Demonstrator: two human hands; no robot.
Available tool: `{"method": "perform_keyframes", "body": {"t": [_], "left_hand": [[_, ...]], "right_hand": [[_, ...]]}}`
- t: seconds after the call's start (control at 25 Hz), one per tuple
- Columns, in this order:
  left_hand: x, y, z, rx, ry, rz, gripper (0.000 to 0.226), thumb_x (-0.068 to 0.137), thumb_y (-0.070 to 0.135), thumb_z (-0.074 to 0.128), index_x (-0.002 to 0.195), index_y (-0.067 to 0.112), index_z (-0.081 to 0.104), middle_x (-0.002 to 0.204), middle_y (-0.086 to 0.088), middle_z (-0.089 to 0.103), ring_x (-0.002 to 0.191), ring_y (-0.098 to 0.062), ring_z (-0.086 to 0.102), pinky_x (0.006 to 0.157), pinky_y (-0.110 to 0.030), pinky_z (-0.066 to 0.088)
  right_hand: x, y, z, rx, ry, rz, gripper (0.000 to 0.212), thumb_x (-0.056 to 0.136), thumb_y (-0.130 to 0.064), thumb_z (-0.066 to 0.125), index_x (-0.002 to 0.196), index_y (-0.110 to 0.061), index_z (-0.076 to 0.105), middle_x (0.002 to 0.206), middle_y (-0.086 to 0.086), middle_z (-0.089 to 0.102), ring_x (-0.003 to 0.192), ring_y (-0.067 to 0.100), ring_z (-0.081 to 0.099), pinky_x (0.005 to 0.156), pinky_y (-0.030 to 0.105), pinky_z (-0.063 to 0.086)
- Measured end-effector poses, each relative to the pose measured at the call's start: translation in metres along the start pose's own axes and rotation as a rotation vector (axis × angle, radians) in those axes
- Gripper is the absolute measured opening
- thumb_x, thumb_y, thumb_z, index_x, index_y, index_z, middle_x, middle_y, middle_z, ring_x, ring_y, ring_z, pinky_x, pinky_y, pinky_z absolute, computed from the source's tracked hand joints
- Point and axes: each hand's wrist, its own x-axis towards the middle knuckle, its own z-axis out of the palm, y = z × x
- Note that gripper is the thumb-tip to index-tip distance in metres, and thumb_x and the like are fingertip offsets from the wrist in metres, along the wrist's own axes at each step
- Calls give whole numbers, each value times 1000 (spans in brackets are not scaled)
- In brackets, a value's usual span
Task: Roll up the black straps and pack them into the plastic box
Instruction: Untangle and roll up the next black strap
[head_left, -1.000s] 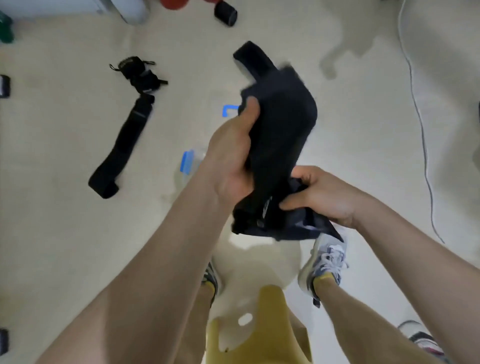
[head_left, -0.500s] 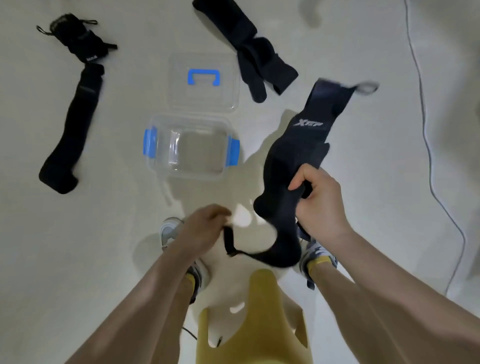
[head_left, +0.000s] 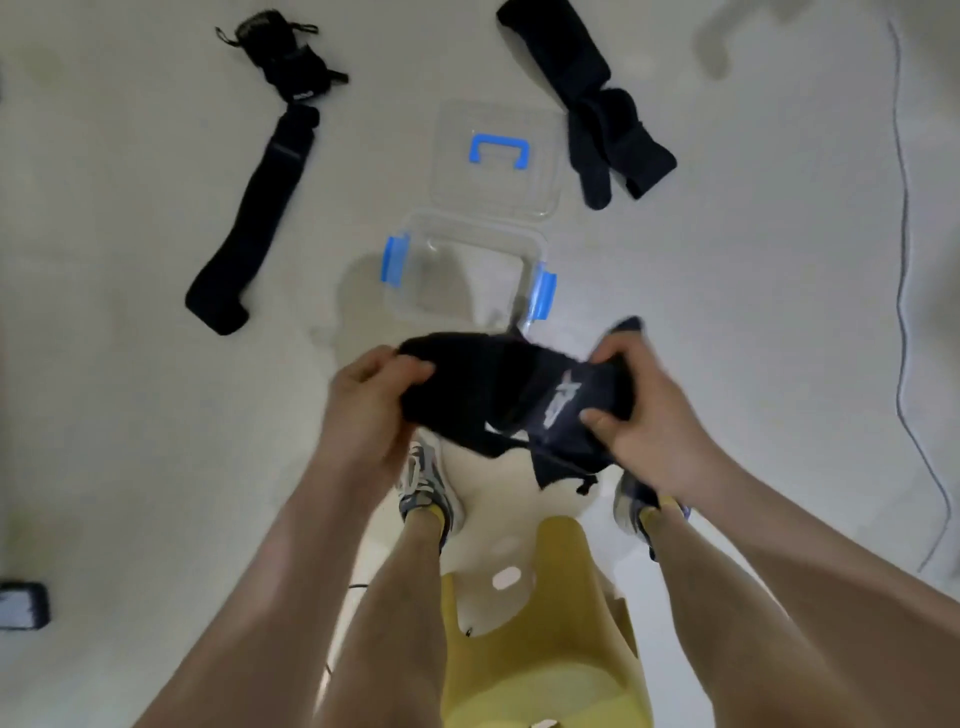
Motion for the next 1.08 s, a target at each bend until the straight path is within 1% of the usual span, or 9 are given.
{"method": "perform_keyframes", "body": {"t": [0.2,0.28,0.4,0.52,0.6,0.68,0.76,0.92,1.08], "left_hand": [[1,39,-81,342,-119,-8,28,55,-6,49,73,14,56,61,-11,60,60,-25,56,58,-30,41],[17,44,-86,658,-282,22,49,61,-12,45,83,23,72,73,-15,71,70,-27,65,66,-31,48],[24,52,-95,1057,-501,177,46,63,12,42,69,45,74,78,12,75,80,0,68,76,-16,50],[32,55,-99,1197,-567,335,43,85,46,60,122,66,48,69,7,68,69,-5,61,74,-23,48],[37,49,-94,1256,-641,341,65,81,54,70,138,53,38,71,9,62,71,-6,60,74,-27,48],[38,46,-92,1251,-556,426,34,84,58,65,108,35,63,75,8,66,76,-10,64,76,-34,52],[41,45,-98,1272,-405,497,42,93,56,51,70,22,54,62,3,58,69,-17,61,69,-36,49],[46,40,-106,1378,-563,259,48,98,49,49,62,18,40,60,2,46,60,-17,49,59,-33,37],[57,17,-130,1727,-722,140,45,98,47,51,65,19,41,71,4,47,79,-22,55,71,-31,39]], "right_hand": [[32,-1,-14,497,72,469,43,84,13,65,114,-18,62,122,14,64,109,34,64,94,43,54],[43,-17,-2,502,-40,448,40,86,16,59,113,-13,66,116,16,68,104,32,65,96,42,52],[50,-45,16,417,-213,355,44,86,16,58,117,-14,67,114,16,71,102,27,66,97,40,51],[53,-90,37,95,-501,250,50,84,12,66,110,-30,70,108,-2,75,102,14,69,90,26,54],[56,-119,57,6,-640,169,45,83,10,67,112,-24,72,106,-1,76,100,14,70,89,26,55],[61,-137,66,55,-554,160,32,86,4,68,112,-14,74,103,3,77,97,17,72,88,28,56],[70,-141,59,200,-355,258,18,90,-8,66,103,-11,78,98,8,77,90,20,72,85,30,56],[90,-126,50,276,-24,311,26,95,1,57,87,-14,78,84,6,75,82,24,65,75,30,56],[131,-147,43,721,371,138,31,95,9,45,97,-10,70,92,5,70,83,17,67,73,28,57]]}}
